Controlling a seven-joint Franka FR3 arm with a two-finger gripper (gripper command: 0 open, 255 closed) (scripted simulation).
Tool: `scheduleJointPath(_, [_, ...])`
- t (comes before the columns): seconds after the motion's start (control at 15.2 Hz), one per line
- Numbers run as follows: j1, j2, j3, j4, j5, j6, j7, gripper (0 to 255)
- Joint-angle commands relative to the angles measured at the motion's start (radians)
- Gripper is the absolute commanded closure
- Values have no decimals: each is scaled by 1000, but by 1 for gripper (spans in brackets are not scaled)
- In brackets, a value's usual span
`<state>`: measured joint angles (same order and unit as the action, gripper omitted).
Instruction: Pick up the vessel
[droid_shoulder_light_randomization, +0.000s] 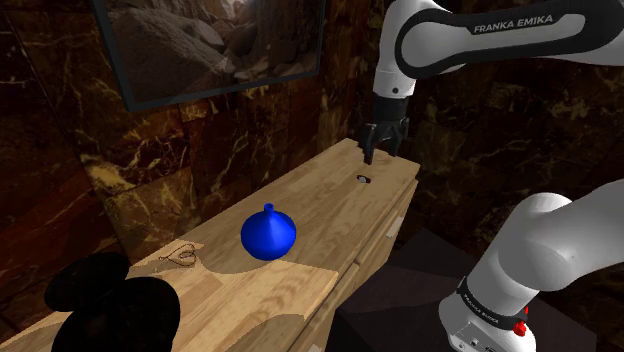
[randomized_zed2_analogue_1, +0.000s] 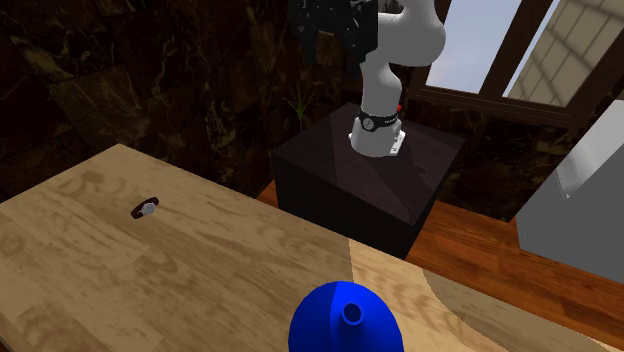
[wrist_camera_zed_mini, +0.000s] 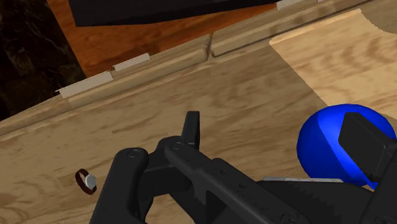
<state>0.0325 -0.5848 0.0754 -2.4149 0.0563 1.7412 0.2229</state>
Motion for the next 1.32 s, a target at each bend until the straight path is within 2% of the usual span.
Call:
scheduleJointPath(0.0, [9,56,24,1,13,61,26,0])
scheduleJointPath(0.59, [41,356,121,104,24,282,148,0])
scheduleJointPath(1.25, [86,726,184,343,-63,432,305,0])
